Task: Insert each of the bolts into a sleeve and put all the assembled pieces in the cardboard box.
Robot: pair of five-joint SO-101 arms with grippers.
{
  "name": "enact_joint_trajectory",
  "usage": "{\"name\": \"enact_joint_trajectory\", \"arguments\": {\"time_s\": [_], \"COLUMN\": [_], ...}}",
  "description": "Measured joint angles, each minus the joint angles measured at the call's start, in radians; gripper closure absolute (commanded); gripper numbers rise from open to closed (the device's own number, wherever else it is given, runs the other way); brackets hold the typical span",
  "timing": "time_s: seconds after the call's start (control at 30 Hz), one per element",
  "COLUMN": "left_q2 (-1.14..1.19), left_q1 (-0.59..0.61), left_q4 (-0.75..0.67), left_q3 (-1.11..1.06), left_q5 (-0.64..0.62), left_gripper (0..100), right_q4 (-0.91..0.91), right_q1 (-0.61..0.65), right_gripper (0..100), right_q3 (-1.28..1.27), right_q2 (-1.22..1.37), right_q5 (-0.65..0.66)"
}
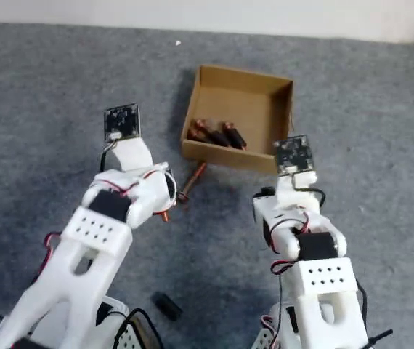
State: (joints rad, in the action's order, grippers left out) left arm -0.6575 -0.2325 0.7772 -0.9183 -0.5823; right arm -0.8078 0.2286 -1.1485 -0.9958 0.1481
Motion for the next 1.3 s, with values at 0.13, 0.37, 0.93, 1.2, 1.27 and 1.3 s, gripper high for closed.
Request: {"name": "enact_joint_trajectory", "arguments": {"time_s": [0.13,0.37,0.93,1.2,1.27,1.3], "left_q2": [-0.121,-0.339,-0.713,-0.856,-0.893,-0.910], "left_q1": [0.000,0.000,-0.098,-0.130,-0.155,-0.172], "left_q4": [-0.038,-0.066,-0.068,-0.147,-0.157,-0.158], "left_q3": [-0.075,-0.184,-0.213,-0.213,-0.213,-0.213], "left_q5": [0.000,0.000,0.000,0.000,0.017,0.032], "left_gripper": [100,100,100,100,100,100], "right_q4": [0.000,0.000,-0.037,-0.146,-0.146,-0.146], "right_q1": [0.009,0.015,0.187,0.345,0.370,0.381], "right_gripper": [99.2,99.2,99.2,99.2,99.2,99.2], "right_q3": [0.000,-0.066,-0.256,-0.255,-0.255,-0.255], "right_q2": [0.000,-0.107,-0.669,-0.818,-0.827,-0.829], "right_q5": [0.000,0.002,0.006,0.063,0.064,0.064]}}
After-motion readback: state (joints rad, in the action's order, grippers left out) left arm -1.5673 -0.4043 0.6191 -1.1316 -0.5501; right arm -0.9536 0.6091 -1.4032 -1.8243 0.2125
